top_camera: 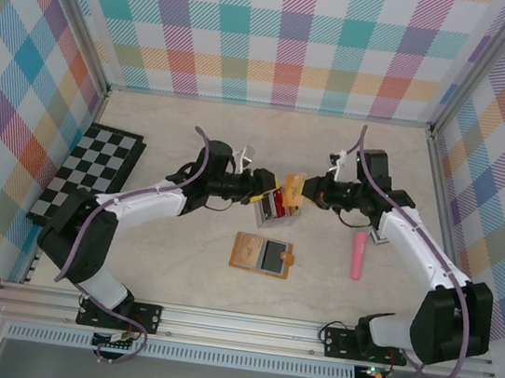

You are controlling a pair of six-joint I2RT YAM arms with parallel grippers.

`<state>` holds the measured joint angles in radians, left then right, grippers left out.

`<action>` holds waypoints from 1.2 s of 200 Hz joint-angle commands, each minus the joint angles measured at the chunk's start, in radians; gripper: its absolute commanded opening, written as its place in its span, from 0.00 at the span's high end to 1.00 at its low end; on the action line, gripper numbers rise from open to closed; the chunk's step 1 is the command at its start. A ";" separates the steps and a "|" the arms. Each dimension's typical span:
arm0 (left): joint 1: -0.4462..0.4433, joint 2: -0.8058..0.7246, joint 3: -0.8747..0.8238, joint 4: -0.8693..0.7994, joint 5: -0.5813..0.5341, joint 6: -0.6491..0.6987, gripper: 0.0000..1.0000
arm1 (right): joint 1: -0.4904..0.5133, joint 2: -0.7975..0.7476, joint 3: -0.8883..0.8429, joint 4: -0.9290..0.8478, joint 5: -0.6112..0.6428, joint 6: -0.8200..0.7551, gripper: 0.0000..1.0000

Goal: Put the credit cards into the card holder
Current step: Pick up the credit card from the storage box, then flip over the card slot in the card holder.

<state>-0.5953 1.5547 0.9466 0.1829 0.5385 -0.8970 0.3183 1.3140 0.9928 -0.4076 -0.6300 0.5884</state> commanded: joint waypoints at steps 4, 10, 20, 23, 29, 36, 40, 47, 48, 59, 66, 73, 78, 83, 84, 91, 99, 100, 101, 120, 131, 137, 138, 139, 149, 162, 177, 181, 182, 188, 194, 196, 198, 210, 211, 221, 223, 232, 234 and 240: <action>-0.013 -0.102 -0.058 -0.368 -0.237 0.160 0.41 | 0.145 -0.054 -0.051 -0.222 0.319 -0.082 0.91; -0.019 -0.114 -0.074 -0.392 -0.256 0.171 0.41 | 0.199 -0.054 -0.067 -0.226 0.366 -0.065 0.91; -0.031 -0.124 -0.097 -0.426 -0.275 0.185 0.41 | 0.283 -0.050 -0.091 -0.223 0.436 -0.023 0.91; -0.036 -0.125 -0.101 -0.433 -0.279 0.187 0.41 | 0.304 -0.049 -0.099 -0.218 0.451 -0.007 0.91; -0.046 -0.127 -0.112 -0.442 -0.285 0.191 0.41 | 0.339 -0.045 -0.116 -0.207 0.484 0.026 0.91; -0.057 -0.122 -0.121 -0.448 -0.290 0.195 0.41 | 0.375 -0.037 -0.133 -0.199 0.528 0.064 0.91; -0.063 -0.118 -0.125 -0.452 -0.293 0.197 0.41 | 0.392 -0.031 -0.141 -0.195 0.546 0.084 0.91; -0.076 -0.111 -0.129 -0.452 -0.305 0.198 0.42 | 0.416 -0.016 -0.151 -0.183 0.564 0.104 0.91; -0.078 -0.109 -0.129 -0.453 -0.306 0.198 0.42 | 0.419 -0.014 -0.152 -0.181 0.564 0.107 0.91; -0.096 -0.095 -0.138 -0.481 -0.312 0.196 0.42 | 0.450 0.010 -0.154 -0.168 0.579 0.124 0.91; -0.105 -0.084 -0.141 -0.475 -0.310 0.193 0.42 | 0.468 0.025 -0.151 -0.163 0.597 0.133 0.91; -0.113 -0.073 -0.141 -0.470 -0.307 0.192 0.42 | 0.480 0.039 -0.150 -0.149 0.599 0.139 0.91; -0.119 -0.063 -0.139 -0.469 -0.306 0.194 0.43 | 0.483 0.049 -0.151 -0.146 0.596 0.144 0.91; -0.126 -0.052 -0.136 -0.471 -0.308 0.197 0.43 | 0.485 0.055 -0.153 -0.141 0.597 0.152 0.92; -0.127 -0.051 -0.136 -0.471 -0.309 0.198 0.44 | 0.485 0.056 -0.153 -0.141 0.598 0.155 0.92; -0.135 -0.040 -0.129 -0.480 -0.317 0.203 0.44 | 0.487 0.064 -0.162 -0.132 0.600 0.165 0.91; -0.142 -0.028 -0.128 -0.481 -0.324 0.209 0.44 | 0.487 0.071 -0.170 -0.129 0.613 0.172 0.91; -0.143 -0.027 -0.128 -0.482 -0.325 0.209 0.44 | 0.487 0.073 -0.171 -0.129 0.616 0.173 0.91; -0.144 -0.025 -0.128 -0.481 -0.326 0.210 0.44 | 0.487 0.074 -0.172 -0.129 0.617 0.174 0.91; -0.153 0.008 -0.127 -0.475 -0.323 0.213 0.45 | 0.487 0.083 -0.180 -0.155 0.657 0.180 0.91; -0.158 0.027 -0.127 -0.470 -0.315 0.214 0.46 | 0.487 0.083 -0.178 -0.186 0.685 0.183 0.91; -0.161 0.035 -0.127 -0.470 -0.313 0.214 0.46 | 0.487 0.081 -0.178 -0.199 0.697 0.183 0.91; -0.162 0.036 -0.127 -0.470 -0.313 0.214 0.46 | 0.486 0.080 -0.177 -0.201 0.699 0.183 0.91; -0.162 0.038 -0.127 -0.469 -0.313 0.214 0.46 | 0.487 0.080 -0.178 -0.203 0.700 0.185 0.91; -0.168 0.052 -0.129 -0.470 -0.313 0.214 0.47 | 0.487 0.073 -0.176 -0.227 0.718 0.189 0.91; -0.169 0.067 -0.127 -0.470 -0.313 0.215 0.49 | 0.486 0.062 -0.176 -0.243 0.733 0.193 0.90; -0.172 0.082 -0.128 -0.470 -0.318 0.218 0.52 | 0.485 0.051 -0.178 -0.261 0.747 0.197 0.90; -0.172 0.087 -0.128 -0.470 -0.318 0.219 0.52 | 0.486 0.050 -0.178 -0.265 0.750 0.198 0.90; -0.172 0.089 -0.128 -0.470 -0.318 0.218 0.52 | 0.486 0.050 -0.177 -0.266 0.751 0.198 0.90; -0.173 0.092 -0.129 -0.469 -0.318 0.220 0.53 | 0.484 0.051 -0.178 -0.275 0.757 0.202 0.90; -0.173 0.096 -0.129 -0.470 -0.319 0.221 0.53 | 0.484 0.051 -0.178 -0.280 0.761 0.205 0.90; -0.174 0.098 -0.130 -0.469 -0.318 0.221 0.54 | 0.484 0.052 -0.178 -0.280 0.761 0.207 0.90; -0.173 0.099 -0.131 -0.470 -0.318 0.221 0.54 | 0.484 0.053 -0.178 -0.281 0.760 0.207 0.90; -0.175 0.104 -0.133 -0.432 -0.318 0.220 0.54 | 0.484 0.053 -0.183 -0.277 0.759 0.213 0.90; -0.176 0.104 -0.135 -0.431 -0.318 0.220 0.54 | 0.483 0.053 -0.184 -0.277 0.759 0.213 0.90; -0.175 0.109 -0.134 -0.428 -0.315 0.221 0.55 | 0.483 0.051 -0.188 -0.273 0.761 0.221 0.90; -0.175 0.110 -0.135 -0.427 -0.314 0.221 0.55 | 0.483 0.051 -0.189 -0.272 0.760 0.221 0.90; -0.176 0.111 -0.135 -0.424 -0.311 0.221 0.55 | 0.482 0.050 -0.188 -0.277 0.766 0.228 0.90; -0.176 0.110 -0.135 -0.423 -0.312 0.221 0.55 | 0.482 0.050 -0.189 -0.278 0.768 0.230 0.90; -0.178 0.105 -0.137 -0.416 -0.311 0.220 0.55 | 0.482 0.047 -0.187 -0.281 0.771 0.233 0.90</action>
<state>-0.7517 1.6146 0.8162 -0.2756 0.2173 -0.6899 0.8013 1.3872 0.8215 -0.6491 0.1097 0.7872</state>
